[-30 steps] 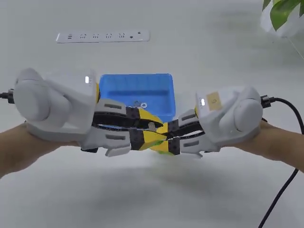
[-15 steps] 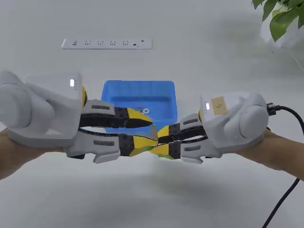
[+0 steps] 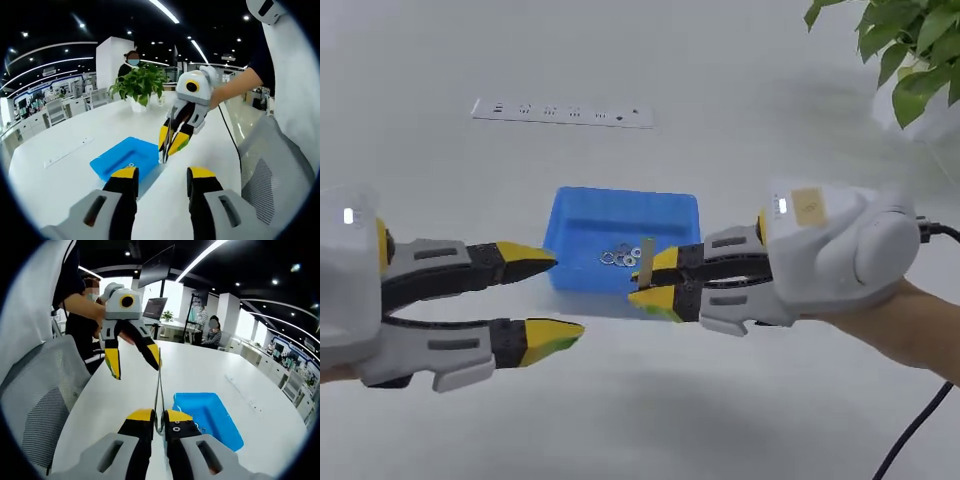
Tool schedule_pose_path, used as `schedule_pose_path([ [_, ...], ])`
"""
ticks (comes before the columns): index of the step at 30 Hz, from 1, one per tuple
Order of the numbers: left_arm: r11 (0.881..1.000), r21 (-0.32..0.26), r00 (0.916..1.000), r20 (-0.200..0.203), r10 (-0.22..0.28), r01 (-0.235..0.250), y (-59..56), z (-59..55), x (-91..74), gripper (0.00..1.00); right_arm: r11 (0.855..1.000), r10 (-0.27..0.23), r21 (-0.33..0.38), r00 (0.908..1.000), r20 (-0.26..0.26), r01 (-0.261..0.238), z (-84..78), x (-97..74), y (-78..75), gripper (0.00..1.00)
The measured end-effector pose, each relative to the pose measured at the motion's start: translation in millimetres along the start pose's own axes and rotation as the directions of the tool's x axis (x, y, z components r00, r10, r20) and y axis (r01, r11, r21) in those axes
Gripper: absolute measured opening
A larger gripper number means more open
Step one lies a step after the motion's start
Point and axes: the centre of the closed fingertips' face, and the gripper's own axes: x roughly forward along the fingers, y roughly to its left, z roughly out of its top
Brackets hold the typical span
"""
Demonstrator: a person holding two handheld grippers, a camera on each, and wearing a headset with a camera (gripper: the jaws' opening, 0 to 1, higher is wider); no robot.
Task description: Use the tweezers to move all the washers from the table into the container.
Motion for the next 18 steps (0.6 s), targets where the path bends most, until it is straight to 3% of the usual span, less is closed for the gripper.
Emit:
schedule_pose_path([
  [4, 0.997, -0.043, 0.9974, 0.036, 0.062, -0.061, 7.8, 0.6, -11.5, 0.5, 1.0, 0.003, -0.018, 1.0, 0.003, -0.003, 8.3, 1.6, -4.4, 0.09],
  [9, 0.993, -0.064, 0.9937, 0.041, 0.104, -0.102, 13.1, -3.5, -19.2, 0.59, 0.999, -0.005, -0.034, 0.9999, 0.009, 0.005, 17.0, 0.8, -17.4, 0.09],
  [18, 0.987, -0.103, 0.9911, 0.037, 0.128, -0.123, 11.7, -15.3, -24.0, 0.67, 0.998, -0.035, -0.046, 0.9992, 0.018, 0.036, 23.6, 4.2, -48.1, 0.09],
])
